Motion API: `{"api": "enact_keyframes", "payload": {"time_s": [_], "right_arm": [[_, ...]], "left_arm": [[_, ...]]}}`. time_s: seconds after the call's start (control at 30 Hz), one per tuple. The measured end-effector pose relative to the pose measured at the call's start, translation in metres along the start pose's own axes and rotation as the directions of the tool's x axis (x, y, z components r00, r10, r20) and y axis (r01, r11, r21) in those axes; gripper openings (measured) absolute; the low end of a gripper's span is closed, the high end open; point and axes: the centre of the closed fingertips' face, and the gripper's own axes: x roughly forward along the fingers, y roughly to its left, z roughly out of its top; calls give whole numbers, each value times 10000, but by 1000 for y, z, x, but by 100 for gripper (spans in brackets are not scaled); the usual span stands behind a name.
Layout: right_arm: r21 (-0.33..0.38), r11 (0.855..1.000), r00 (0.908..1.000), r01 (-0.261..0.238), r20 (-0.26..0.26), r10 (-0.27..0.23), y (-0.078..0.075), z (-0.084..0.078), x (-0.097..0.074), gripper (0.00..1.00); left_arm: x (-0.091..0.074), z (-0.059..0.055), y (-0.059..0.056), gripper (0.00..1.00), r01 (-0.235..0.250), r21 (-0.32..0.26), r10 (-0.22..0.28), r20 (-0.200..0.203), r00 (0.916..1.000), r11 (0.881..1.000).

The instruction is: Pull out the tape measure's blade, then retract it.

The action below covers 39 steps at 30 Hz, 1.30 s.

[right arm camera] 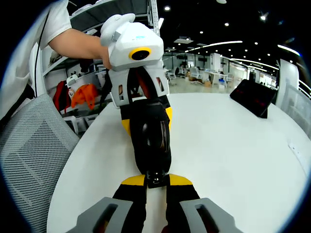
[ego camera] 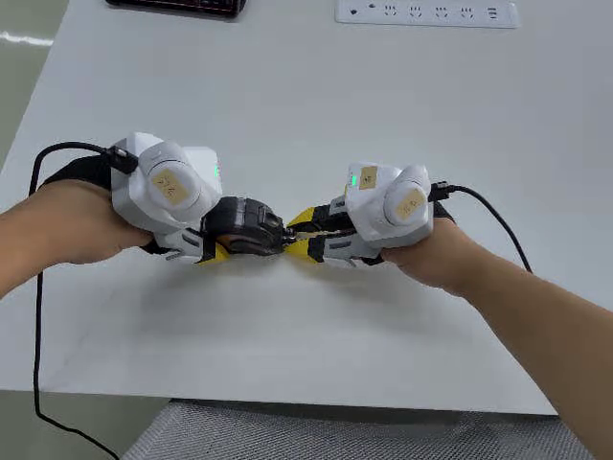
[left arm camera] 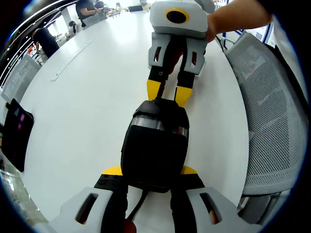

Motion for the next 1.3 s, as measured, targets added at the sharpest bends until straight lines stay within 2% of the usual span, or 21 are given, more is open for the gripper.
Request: {"api": "enact_keyframes", "payload": {"time_s": [0.23, 0.4, 0.83, 1.3], "right_arm": [[-331, 9994, 9998, -97, -195, 90, 0, -1, -2, 10], [-241, 9997, 9998, -56, -171, 52, 0, -1, -4, 10], [-252, 9996, 9998, -83, -204, 78, 0, -2, -7, 10], [-162, 9999, 9996, -4, -283, 0, -2, -11, -19, 10]], "left_arm": [[0, 0, -1, 29, 55, 112, -53, -162, 9999, 9999], [0, 0, 0, 29, 14, 17, -14, -43, 10000, 10000], [0, 0, 0, 29, 38, 37, -38, -88, 10000, 10000], [0, 0, 0, 29, 23, -35, -23, -98, 9999, 10000]]}}
